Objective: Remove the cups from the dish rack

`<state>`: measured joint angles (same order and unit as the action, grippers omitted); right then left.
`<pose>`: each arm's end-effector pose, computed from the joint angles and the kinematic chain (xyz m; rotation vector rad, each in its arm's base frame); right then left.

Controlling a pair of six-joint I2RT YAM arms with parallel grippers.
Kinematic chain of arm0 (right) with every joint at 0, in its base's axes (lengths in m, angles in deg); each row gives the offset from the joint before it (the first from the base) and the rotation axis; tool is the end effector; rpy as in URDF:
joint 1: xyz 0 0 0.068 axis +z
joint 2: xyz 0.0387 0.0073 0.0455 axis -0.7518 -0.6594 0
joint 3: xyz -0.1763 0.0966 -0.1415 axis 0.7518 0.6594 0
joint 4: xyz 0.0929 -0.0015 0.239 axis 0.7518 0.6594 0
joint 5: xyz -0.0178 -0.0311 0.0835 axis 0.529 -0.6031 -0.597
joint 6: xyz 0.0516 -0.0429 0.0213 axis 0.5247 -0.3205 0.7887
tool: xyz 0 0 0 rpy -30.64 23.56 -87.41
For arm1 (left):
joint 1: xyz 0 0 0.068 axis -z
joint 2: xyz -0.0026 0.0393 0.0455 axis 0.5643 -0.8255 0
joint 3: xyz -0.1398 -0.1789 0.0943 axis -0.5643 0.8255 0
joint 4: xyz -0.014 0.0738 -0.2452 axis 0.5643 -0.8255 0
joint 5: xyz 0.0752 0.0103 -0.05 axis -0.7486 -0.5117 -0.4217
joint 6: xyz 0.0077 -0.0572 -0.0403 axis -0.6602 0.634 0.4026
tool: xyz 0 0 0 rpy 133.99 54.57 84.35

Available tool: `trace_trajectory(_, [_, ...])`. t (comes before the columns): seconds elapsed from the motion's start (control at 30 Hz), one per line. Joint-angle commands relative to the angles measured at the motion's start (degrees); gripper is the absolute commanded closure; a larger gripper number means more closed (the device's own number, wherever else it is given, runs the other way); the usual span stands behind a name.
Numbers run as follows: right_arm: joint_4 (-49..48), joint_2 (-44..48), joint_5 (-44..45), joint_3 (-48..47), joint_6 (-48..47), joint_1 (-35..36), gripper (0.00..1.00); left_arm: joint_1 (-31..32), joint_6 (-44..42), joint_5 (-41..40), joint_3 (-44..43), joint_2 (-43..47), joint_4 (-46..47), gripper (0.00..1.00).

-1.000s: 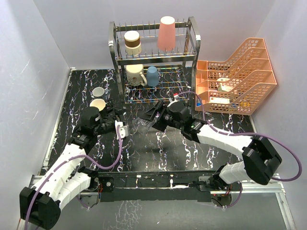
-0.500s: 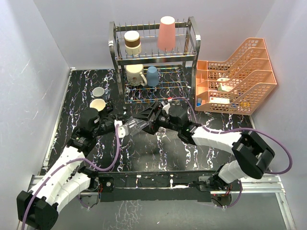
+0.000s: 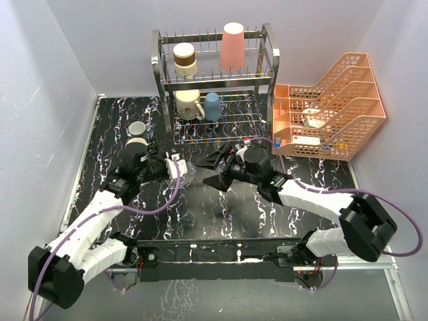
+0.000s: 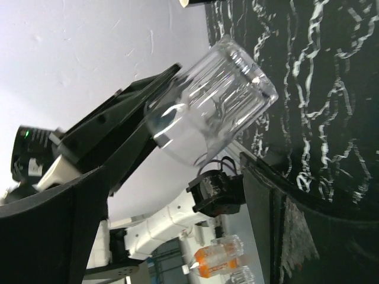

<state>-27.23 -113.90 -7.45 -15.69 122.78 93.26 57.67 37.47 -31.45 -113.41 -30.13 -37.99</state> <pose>0.2140 0.2353 0.2087 0.5943 2.2638 1.7022 0.2108 -0.1242 0.2633 1.4127 1.2182 -0.1901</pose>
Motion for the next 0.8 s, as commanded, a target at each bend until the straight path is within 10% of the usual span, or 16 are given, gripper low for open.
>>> trace_trajectory(0.0, [11.9, 8.05, -0.16, 0.08, -7.35, -3.28, 0.02, -0.2, 0.07, -8.23, -5.1, -4.94, -5.11, 1.0])
trace_trajectory(0.37, [58.58, 15.44, 2.98, -16.23, -32.0, -6.17, 0.02, -0.21, 0.26, -21.68, -16.05, -23.78, -19.09, 1.0])
trace_trajectory(0.77, [52.17, 6.9, 25.54, -27.97, -52.56, -6.38, 0.02, -0.58, 1.87, -28.23, -26.21, -37.66, -21.68, 1.0])
